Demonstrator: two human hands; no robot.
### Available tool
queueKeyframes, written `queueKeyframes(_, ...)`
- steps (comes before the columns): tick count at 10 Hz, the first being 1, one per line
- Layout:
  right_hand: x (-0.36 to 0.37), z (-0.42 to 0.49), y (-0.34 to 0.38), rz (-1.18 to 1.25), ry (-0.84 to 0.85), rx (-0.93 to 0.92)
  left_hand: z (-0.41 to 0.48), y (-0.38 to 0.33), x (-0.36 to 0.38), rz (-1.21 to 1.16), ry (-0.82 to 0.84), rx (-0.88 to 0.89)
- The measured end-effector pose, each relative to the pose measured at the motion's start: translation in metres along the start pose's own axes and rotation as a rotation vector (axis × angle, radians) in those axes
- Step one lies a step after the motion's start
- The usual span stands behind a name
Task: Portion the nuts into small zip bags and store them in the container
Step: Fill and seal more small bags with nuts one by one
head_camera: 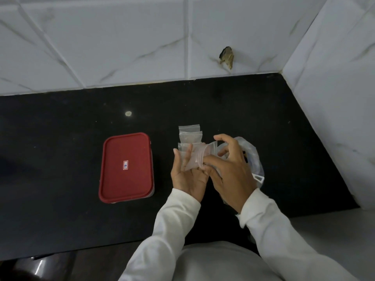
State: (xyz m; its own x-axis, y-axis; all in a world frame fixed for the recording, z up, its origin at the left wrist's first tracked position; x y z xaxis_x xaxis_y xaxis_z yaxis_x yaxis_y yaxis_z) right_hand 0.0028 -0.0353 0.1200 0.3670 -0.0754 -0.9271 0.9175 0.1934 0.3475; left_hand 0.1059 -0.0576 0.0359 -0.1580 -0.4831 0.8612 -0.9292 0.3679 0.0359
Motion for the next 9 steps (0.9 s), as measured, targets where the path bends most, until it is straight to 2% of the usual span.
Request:
queueKeyframes(1,0.006,0.003,-0.001,0.046,0.041,0.050,0.006,-0.001,0.009,0.084,-0.014,0.080)
queueKeyframes(2,0.002,0.005,-0.003,0.182,0.049,0.130,0.011,-0.002,0.012,0.095,-0.082,0.068)
queueKeyframes(3,-0.007,0.009,-0.009,0.163,0.088,0.090,0.015,-0.001,0.006,0.011,-0.131,0.055)
queueKeyframes(4,-0.014,0.010,-0.017,0.221,0.105,0.128,0.015,0.001,0.003,-0.028,-0.166,0.022)
queueKeyframes(5,-0.017,0.012,-0.015,0.283,0.114,0.151,0.009,0.004,0.008,0.111,-0.164,-0.033)
queueKeyframes(7,-0.029,0.019,-0.005,0.275,0.175,0.089,0.007,-0.005,-0.002,0.646,-0.183,-0.210)
queueKeyframes(8,-0.032,0.020,-0.002,0.236,0.173,0.051,0.006,-0.005,0.001,0.704,-0.165,-0.265)
queueKeyframes(9,-0.031,0.019,0.000,0.205,0.183,-0.006,0.006,-0.004,0.003,0.605,-0.150,-0.282)
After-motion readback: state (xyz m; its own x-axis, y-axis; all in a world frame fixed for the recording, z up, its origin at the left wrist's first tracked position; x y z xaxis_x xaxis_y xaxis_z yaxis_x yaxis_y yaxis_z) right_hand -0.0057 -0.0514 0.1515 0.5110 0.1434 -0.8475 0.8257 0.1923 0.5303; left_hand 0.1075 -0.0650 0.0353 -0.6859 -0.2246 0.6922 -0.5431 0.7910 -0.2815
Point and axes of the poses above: each hand's wrist, its own z-axis towards the middle knuckle, its own x-axis out of the palm, y = z × x, the point moved 3 cm from there along z, towards the middle knuckle, and after that the axes turned 9 degrees about -z, right-handed, at the moved point
